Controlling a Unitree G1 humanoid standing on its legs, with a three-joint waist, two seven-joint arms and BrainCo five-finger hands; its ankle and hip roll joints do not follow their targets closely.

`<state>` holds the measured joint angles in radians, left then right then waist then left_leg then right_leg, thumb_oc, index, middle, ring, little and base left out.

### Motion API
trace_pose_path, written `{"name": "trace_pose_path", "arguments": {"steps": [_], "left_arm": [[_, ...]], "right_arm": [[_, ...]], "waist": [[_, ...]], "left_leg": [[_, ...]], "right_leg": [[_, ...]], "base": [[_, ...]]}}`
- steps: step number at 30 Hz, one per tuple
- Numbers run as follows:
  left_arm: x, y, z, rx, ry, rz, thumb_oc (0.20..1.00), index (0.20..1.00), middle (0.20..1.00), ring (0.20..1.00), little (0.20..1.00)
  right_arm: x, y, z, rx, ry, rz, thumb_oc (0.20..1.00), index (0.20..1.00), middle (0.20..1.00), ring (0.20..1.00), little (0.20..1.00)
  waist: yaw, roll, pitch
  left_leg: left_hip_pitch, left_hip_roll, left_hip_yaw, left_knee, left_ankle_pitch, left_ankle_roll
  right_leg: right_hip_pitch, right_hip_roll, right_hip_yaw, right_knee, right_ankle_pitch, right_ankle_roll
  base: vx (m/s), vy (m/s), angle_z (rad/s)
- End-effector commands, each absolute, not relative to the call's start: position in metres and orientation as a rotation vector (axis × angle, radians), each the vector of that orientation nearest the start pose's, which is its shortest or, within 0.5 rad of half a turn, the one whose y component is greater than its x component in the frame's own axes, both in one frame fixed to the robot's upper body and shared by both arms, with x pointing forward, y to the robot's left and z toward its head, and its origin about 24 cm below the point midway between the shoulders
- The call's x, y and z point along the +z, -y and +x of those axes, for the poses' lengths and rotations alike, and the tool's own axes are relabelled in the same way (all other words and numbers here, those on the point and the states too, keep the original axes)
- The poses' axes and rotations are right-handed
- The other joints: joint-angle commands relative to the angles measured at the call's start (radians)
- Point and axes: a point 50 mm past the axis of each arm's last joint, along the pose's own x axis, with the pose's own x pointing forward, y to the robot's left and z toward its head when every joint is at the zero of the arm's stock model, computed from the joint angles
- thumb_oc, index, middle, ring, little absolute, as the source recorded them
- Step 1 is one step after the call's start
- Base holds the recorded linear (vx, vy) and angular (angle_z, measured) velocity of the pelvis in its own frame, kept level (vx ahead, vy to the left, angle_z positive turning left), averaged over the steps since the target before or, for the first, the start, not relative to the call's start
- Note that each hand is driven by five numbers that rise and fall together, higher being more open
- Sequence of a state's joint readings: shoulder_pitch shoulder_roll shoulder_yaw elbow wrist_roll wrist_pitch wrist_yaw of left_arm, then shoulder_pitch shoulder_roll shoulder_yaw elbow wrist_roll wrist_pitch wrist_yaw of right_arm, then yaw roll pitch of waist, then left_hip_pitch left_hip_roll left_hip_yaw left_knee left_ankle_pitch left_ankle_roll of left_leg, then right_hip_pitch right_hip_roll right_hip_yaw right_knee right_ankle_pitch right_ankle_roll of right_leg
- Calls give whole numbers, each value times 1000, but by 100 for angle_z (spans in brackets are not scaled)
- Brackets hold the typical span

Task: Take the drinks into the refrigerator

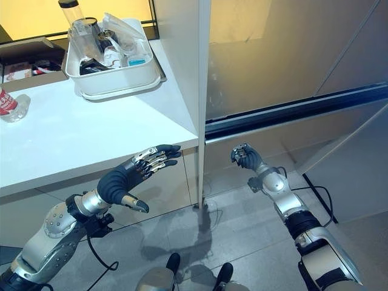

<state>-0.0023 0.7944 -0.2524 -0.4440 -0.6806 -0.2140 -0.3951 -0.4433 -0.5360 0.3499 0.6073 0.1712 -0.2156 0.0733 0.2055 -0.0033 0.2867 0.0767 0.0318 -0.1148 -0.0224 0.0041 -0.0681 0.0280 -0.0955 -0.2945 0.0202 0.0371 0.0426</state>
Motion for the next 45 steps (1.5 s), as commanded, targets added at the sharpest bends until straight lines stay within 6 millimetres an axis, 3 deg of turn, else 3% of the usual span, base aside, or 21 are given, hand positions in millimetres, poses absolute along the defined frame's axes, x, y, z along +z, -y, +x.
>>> {"name": "trace_pose_path", "arguments": {"steps": [1,9,10,11,12,13,23,24,28,30,31,32,34,36,39,40,41,42,43,44,45], "left_arm": [[163,-162,205,-835,477,88,1000,1000,1000,1000,1000],[159,-169,205,-774,475,62,1000,1000,1000,1000,1000],[158,-170,205,-767,475,54,1000,1000,1000,1000,1000],[158,-169,205,-767,474,53,1000,1000,1000,1000,1000],[157,-170,206,-760,473,48,1000,1000,1000,1000,1000],[156,-170,206,-758,469,42,1000,1000,1000,1000,1000],[127,-183,210,-696,359,55,1000,1000,1000,1000,1000],[100,-193,213,-619,250,56,1000,1000,1000,1000,1000],[63,-210,216,-520,113,185,1000,1000,1000,1000,1000],[21,-227,210,-443,-65,318,1000,1000,1000,1000,1000],[20,-227,211,-443,-64,319,1000,1000,1000,1000,1000],[-11,-239,201,-382,-201,383,1000,1000,1000,1000,1000],[-21,-241,198,-369,-242,388,1000,1000,1000,1000,1000],[-55,-252,182,-275,-410,399,1000,1000,1000,1000,1000],[-75,-257,169,-213,-512,384,1000,1000,1000,1000,1000],[-99,-260,153,-163,-647,391,1000,1000,1000,1000,1000],[-99,-260,153,-163,-646,392,1000,1000,1000,1000,1000],[-118,-263,133,-109,-780,389,1000,1000,1000,1000,1000],[-118,-263,133,-108,-779,390,1000,1000,1000,1000,1000],[-135,-267,108,-13,-929,339,1000,1000,1000,1000,1000],[-135,-267,108,-12,-928,339,1000,1000,1000,1000,1000]], "right_arm": [[62,219,321,197,28,-432,200,200,200,200,200],[29,238,292,115,-67,-356,200,200,200,200,200],[28,239,288,107,-62,-346,250,250,250,250,250],[28,239,287,106,-64,-346,341,341,341,341,341],[26,240,284,100,-63,-333,875,875,875,875,875],[24,242,280,89,-64,-307,1000,1000,1000,1000,1000],[0,237,244,141,-126,-268,1000,1000,1000,1000,1000],[-9,235,239,153,-165,-262,1000,1000,1000,1000,1000],[-18,236,232,153,-204,-259,1000,1000,1000,1000,1000],[-30,241,223,139,-263,-254,1000,1000,1000,1000,1000],[-30,241,223,138,-263,-255,1000,1000,1000,1000,1000],[-44,245,213,132,-339,-254,1000,1000,1000,1000,1000],[-47,247,210,130,-355,-259,1000,1000,1000,1000,1000],[-65,251,197,115,-446,-275,1000,1000,1000,1000,1000],[-75,252,189,97,-501,-268,1000,1000,1000,1000,1000],[-90,252,176,95,-590,-285,1000,1000,1000,1000,1000],[-90,252,177,94,-589,-286,1000,1000,1000,1000,1000],[-103,249,165,98,-665,-288,1000,1000,1000,1000,1000],[-103,249,166,98,-664,-288,1000,1000,1000,1000,1000],[-115,245,154,106,-741,-292,1000,1000,1000,1000,1000],[-115,245,154,106,-740,-292,1000,1000,1000,1000,1000]], "waist": [[-31,-25,-37],[-75,-33,-44],[-82,-34,-45],[-81,-34,-46],[-85,-33,-47],[-93,-34,-48],[-141,-34,-64],[-151,-34,-66],[-156,-32,-71],[-163,-31,-77],[-162,-30,-77],[-166,-30,-81],[-167,-28,-83],[-171,-25,-84],[-173,-24,-83],[-174,-26,-84],[-174,-25,-84],[-173,-25,-89],[-173,-25,-88],[-173,-25,-94],[-173,-25,-93]], "left_leg": [[9,-31,43,-5,-53,75],[39,-21,88,-18,-64,78],[43,-20,95,-19,-65,78],[44,-20,96,-19,-65,78],[48,-20,100,-20,-67,78],[51,-19,104,-20,-68,78],[77,-22,176,-32,-74,78],[78,-21,192,-34,-72,78],[76,-22,213,-40,-67,76],[79,-24,226,-46,-65,76],[80,-24,226,-46,-65,76],[82,-24,233,-45,-67,76],[83,-25,235,-46,-68,76],[83,-26,243,-43,-71,76],[79,-27,245,-35,-75,78],[78,-29,250,-28,-78,78],[78,-29,250,-28,-78,78],[80,-30,253,-31,-77,78],[80,-30,254,-32,-77,78],[81,-29,260,-37,-73,76],[82,-29,260,-37,-73,76]], "right_leg": [[-54,-45,52,193,-69,64],[-60,-32,97,191,-65,68],[-61,-29,103,190,-63,68],[-61,-29,104,190,-63,69],[-61,-27,110,189,-63,68],[-61,-26,114,190,-62,69],[-53,-3,192,134,-38,75],[-51,4,210,116,-31,75],[-48,12,230,94,-22,76],[-46,16,245,81,-14,79],[-46,16,245,80,-14,79],[-43,18,250,78,-12,81],[-41,19,251,75,-12,82],[-40,19,254,73,-10,83],[-44,20,258,75,-10,83],[-42,20,260,72,-7,82],[-42,20,260,72,-7,82],[-37,20,265,61,-5,83],[-37,20,265,60,-5,83],[-34,21,271,49,1,81],[-34,22,271,48,1,81]], "base": [[9,14,-5],[12,19,-21],[4,13,-28],[4,15,-17],[5,17,-16],[3,24,-28],[-15,15,-26],[-44,3,-38],[-33,1,-25],[-5,12,-30],[-14,11,-23],[-12,8,-15],[-6,9,-10],[-20,12,-8],[-10,4,-7],[8,-1,-5],[20,5,-7],[13,7,-4],[16,9,-4],[6,2,-4],[1,7,-7]]}}
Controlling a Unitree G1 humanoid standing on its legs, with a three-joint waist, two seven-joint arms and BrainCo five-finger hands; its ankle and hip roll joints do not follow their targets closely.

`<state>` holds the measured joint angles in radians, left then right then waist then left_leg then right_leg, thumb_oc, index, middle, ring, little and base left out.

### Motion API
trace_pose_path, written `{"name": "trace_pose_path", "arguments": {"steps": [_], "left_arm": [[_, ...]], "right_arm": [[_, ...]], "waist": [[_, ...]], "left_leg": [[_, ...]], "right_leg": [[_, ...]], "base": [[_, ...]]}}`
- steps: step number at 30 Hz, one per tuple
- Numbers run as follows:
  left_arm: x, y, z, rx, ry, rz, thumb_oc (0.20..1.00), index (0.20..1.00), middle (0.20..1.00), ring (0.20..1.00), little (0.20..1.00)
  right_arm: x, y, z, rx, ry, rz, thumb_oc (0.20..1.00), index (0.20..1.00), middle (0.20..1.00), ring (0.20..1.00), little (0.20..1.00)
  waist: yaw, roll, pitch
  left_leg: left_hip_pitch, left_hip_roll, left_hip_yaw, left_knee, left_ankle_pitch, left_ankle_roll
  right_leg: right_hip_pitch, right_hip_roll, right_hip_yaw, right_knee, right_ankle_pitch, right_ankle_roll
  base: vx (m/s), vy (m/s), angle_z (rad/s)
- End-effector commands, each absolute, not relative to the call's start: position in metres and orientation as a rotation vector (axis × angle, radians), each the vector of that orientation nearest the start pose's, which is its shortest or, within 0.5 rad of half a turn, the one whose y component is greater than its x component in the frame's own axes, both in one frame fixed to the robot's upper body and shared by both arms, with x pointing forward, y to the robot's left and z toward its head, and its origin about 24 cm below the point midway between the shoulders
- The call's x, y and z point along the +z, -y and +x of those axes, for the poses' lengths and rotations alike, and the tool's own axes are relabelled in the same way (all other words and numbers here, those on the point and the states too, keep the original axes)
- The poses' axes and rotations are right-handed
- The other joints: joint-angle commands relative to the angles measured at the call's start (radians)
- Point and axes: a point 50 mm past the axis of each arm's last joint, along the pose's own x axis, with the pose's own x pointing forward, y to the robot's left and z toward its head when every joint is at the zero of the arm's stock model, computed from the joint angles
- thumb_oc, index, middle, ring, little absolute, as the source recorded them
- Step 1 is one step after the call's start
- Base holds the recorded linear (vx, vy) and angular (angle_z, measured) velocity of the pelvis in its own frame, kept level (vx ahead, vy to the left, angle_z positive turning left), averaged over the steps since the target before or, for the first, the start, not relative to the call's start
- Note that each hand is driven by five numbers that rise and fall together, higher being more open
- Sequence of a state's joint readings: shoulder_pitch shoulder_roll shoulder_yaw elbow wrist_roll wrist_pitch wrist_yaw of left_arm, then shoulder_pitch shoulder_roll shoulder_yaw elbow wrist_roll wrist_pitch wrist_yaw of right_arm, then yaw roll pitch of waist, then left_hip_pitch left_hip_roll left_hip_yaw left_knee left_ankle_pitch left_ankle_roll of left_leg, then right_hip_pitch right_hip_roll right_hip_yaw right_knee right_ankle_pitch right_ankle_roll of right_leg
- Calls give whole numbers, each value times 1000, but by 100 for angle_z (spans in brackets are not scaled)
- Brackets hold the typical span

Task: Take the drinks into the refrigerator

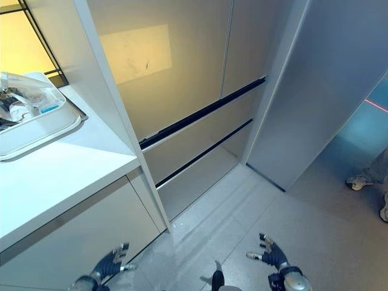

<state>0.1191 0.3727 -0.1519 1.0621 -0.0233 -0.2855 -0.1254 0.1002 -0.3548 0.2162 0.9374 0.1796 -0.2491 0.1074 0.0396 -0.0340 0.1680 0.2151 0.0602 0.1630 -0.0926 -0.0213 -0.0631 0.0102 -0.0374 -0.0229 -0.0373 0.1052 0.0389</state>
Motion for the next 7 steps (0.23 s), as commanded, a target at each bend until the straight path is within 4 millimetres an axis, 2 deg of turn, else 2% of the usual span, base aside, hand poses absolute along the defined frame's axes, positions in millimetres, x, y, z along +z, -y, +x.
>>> {"name": "trace_pose_path", "arguments": {"steps": [1,2,3,7], "left_arm": [[-146,-265,91,47,-1032,310,1000,1000,1000,1000,1000],[-146,-265,91,47,-1032,310,1000,1000,1000,1000,1000],[-153,-263,76,129,-1108,248,1000,1000,1000,1000,1000],[-156,-257,74,184,-1113,136,1000,1000,1000,1000,1000]], "right_arm": [[-127,241,142,100,-820,-291,1000,1000,1000,1000,1000],[-127,241,143,100,-820,-291,1000,1000,1000,1000,1000],[-135,236,134,100,-877,-278,1000,1000,1000,1000,1000],[-145,232,121,79,-960,-241,1000,1000,1000,1000,1000]], "waist": [[-7,5,21],[-7,5,22],[-5,3,15],[-2,-1,9]], "left_leg": [[-57,-57,-14,25,-44,69],[-57,-57,-14,24,-44,69],[-56,-56,-10,20,-43,69],[-57,-56,-11,14,-39,67]], "right_leg": [[-14,-35,4,94,-63,84],[-14,-35,4,93,-63,84],[-10,-34,6,82,-59,82],[-1,-33,6,67,-54,81]], "base": [[-2,5,-9],[6,4,-10],[10,0,-8],[9,1,-6]]}}
